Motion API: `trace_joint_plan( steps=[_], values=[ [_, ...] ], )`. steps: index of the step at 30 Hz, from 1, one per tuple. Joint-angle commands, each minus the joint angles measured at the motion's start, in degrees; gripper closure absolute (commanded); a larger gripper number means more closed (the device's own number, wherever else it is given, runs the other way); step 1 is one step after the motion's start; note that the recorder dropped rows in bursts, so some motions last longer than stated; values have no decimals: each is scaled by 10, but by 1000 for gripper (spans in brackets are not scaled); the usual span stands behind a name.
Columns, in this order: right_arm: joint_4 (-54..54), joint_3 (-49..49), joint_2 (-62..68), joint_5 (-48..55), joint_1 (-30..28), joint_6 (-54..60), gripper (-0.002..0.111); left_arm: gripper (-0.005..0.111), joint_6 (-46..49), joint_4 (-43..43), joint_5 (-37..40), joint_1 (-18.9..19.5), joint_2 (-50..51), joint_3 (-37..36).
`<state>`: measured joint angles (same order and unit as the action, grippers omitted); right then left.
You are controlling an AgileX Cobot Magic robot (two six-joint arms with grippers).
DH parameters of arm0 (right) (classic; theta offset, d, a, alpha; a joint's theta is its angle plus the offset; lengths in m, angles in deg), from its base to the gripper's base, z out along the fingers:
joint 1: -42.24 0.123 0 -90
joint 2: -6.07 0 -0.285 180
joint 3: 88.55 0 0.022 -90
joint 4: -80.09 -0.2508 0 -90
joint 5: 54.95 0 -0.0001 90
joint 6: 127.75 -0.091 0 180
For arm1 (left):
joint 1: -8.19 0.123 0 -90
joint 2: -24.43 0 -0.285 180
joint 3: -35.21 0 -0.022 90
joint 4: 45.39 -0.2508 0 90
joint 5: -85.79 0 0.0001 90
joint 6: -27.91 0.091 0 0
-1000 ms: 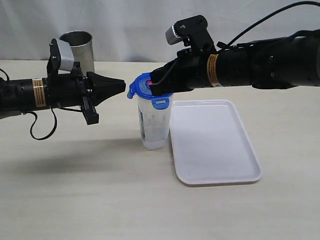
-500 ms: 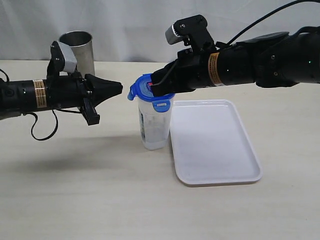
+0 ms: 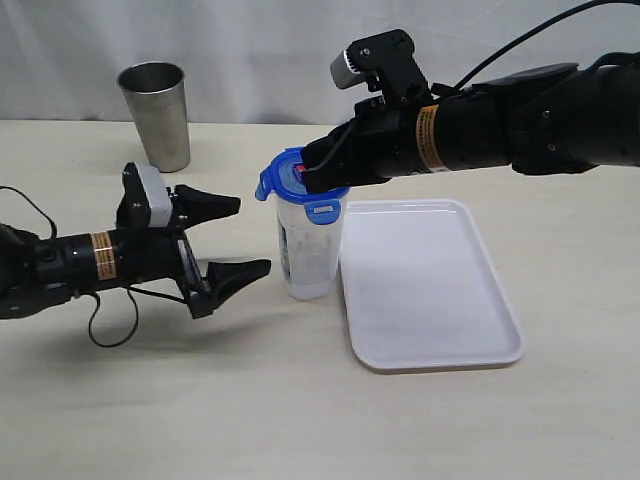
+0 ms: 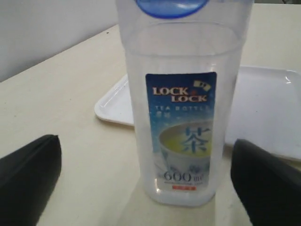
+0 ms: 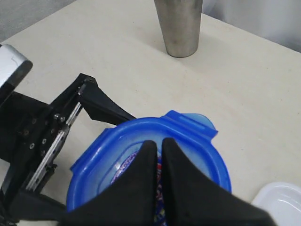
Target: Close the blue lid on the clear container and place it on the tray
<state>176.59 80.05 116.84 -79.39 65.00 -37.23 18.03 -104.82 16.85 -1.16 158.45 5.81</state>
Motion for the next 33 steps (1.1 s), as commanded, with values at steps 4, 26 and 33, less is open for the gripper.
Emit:
trace_joint_plan(
  steps=[4, 26, 33],
  values=[
    [34, -13, 15, 3, 0, -3, 104, 7, -6, 32, 25, -68, 2, 31],
    [34, -13, 15, 1, 0, -3, 104, 7, 4, 61, 14, -132, 63, 102],
    [34, -13, 15, 1, 0, -3, 104, 7, 6, 62, 14, -132, 63, 102]
  ],
)
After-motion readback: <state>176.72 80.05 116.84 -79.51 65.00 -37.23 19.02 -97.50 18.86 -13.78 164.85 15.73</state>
